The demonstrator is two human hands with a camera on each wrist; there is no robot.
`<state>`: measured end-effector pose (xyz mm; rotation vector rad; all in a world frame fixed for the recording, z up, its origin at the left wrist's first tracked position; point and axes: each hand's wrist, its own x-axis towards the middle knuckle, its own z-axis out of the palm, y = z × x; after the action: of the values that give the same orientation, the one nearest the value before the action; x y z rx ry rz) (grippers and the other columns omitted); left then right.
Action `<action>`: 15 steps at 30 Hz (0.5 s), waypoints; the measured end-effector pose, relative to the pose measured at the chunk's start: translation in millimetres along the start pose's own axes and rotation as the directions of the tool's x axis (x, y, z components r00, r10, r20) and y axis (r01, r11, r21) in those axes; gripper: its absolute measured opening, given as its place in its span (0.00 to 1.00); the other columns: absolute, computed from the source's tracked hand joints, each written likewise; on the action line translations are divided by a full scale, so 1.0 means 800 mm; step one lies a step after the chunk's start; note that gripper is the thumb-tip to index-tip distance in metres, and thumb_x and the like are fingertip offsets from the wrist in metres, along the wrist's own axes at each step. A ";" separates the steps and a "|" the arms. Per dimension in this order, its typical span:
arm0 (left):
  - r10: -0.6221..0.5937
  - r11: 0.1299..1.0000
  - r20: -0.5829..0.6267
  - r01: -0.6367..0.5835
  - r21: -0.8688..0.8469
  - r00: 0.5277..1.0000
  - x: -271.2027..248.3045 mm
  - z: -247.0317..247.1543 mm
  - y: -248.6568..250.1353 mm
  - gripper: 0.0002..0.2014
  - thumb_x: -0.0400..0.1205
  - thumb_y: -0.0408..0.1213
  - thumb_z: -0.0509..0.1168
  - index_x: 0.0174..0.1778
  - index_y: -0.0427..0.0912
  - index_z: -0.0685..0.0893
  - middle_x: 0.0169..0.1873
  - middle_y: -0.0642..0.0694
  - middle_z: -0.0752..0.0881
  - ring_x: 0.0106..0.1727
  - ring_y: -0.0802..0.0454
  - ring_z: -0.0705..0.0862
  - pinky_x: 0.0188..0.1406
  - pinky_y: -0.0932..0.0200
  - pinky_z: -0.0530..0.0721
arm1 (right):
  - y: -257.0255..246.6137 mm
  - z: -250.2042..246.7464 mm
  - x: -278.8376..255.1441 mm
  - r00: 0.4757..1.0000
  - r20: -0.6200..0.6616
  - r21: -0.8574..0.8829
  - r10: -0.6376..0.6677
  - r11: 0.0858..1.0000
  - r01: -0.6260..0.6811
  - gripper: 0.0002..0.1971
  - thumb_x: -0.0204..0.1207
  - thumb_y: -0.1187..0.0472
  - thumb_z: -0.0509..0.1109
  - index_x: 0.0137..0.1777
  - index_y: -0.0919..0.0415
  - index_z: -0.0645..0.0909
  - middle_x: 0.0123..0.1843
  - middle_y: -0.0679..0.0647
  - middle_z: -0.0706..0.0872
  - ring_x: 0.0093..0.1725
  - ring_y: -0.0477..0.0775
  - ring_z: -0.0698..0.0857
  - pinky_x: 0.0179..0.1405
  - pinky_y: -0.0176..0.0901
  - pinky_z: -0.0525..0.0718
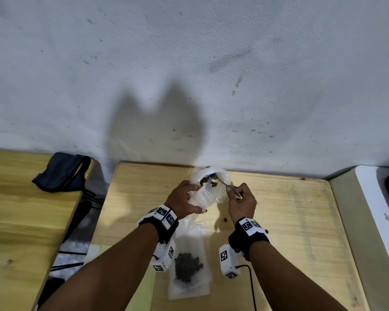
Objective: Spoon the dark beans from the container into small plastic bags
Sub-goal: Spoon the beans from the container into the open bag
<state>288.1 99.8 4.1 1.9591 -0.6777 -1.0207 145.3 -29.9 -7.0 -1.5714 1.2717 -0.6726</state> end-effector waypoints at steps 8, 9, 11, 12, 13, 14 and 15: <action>0.036 0.994 -0.039 -0.032 0.101 0.999 -0.002 0.006 -0.005 0.36 0.57 0.39 0.86 0.62 0.50 0.82 0.61 0.56 0.74 0.59 0.50 0.81 0.60 0.55 0.82 | 0.006 -0.016 -0.008 0.992 0.103 -0.026 0.066 0.998 -0.064 0.16 0.75 0.63 0.77 0.34 0.58 0.72 0.33 0.46 0.83 0.36 0.40 0.79 0.36 0.35 0.73; 0.039 0.993 -0.040 -0.034 0.114 0.998 -0.002 0.007 -0.005 0.37 0.57 0.39 0.86 0.62 0.50 0.82 0.61 0.56 0.74 0.59 0.50 0.81 0.60 0.54 0.83 | 0.007 -0.016 -0.007 0.992 0.104 -0.018 0.070 0.997 -0.069 0.16 0.75 0.63 0.77 0.34 0.58 0.72 0.34 0.47 0.83 0.36 0.42 0.79 0.37 0.38 0.74; 0.051 0.991 -0.046 -0.045 0.122 0.998 -0.004 0.006 -0.005 0.37 0.56 0.39 0.86 0.63 0.49 0.82 0.62 0.55 0.74 0.59 0.49 0.81 0.61 0.52 0.83 | 0.007 -0.014 -0.005 0.994 0.081 0.000 0.078 0.997 -0.079 0.16 0.74 0.63 0.77 0.33 0.56 0.71 0.33 0.50 0.84 0.34 0.48 0.80 0.37 0.44 0.77; 0.060 0.991 -0.050 -0.053 0.125 0.997 -0.004 0.006 -0.005 0.38 0.56 0.38 0.86 0.64 0.48 0.82 0.62 0.54 0.74 0.60 0.49 0.81 0.61 0.50 0.83 | 0.006 -0.014 -0.004 0.995 0.062 0.009 0.082 0.997 -0.083 0.17 0.74 0.63 0.77 0.33 0.55 0.71 0.33 0.52 0.83 0.33 0.51 0.79 0.37 0.47 0.78; 0.067 0.990 -0.054 -0.060 0.127 0.996 -0.004 0.005 -0.005 0.38 0.56 0.38 0.86 0.64 0.47 0.82 0.63 0.53 0.75 0.61 0.49 0.80 0.62 0.48 0.82 | 0.005 -0.014 -0.002 0.996 0.045 0.022 0.081 0.996 -0.082 0.17 0.74 0.63 0.77 0.32 0.55 0.70 0.32 0.52 0.82 0.33 0.53 0.79 0.37 0.49 0.80; 0.072 0.990 -0.058 -0.064 0.129 0.996 -0.004 0.005 -0.005 0.39 0.56 0.37 0.86 0.64 0.46 0.82 0.64 0.51 0.75 0.62 0.48 0.80 0.63 0.47 0.82 | 0.003 -0.014 -0.001 0.996 0.032 0.029 0.081 0.996 -0.082 0.17 0.74 0.64 0.76 0.32 0.55 0.70 0.31 0.52 0.82 0.32 0.54 0.78 0.36 0.49 0.80; 0.076 0.989 -0.061 -0.068 0.133 0.995 -0.004 0.004 -0.004 0.39 0.56 0.37 0.86 0.65 0.45 0.82 0.64 0.50 0.75 0.62 0.48 0.80 0.63 0.47 0.81 | 0.001 -0.014 -0.001 0.997 0.022 0.030 0.075 0.997 -0.076 0.17 0.74 0.64 0.76 0.32 0.55 0.69 0.31 0.52 0.81 0.32 0.54 0.77 0.36 0.48 0.79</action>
<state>284.0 102.3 1.7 2.0555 -0.7900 -0.8837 135.0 -32.5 -3.0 -1.4940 1.2924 -0.6240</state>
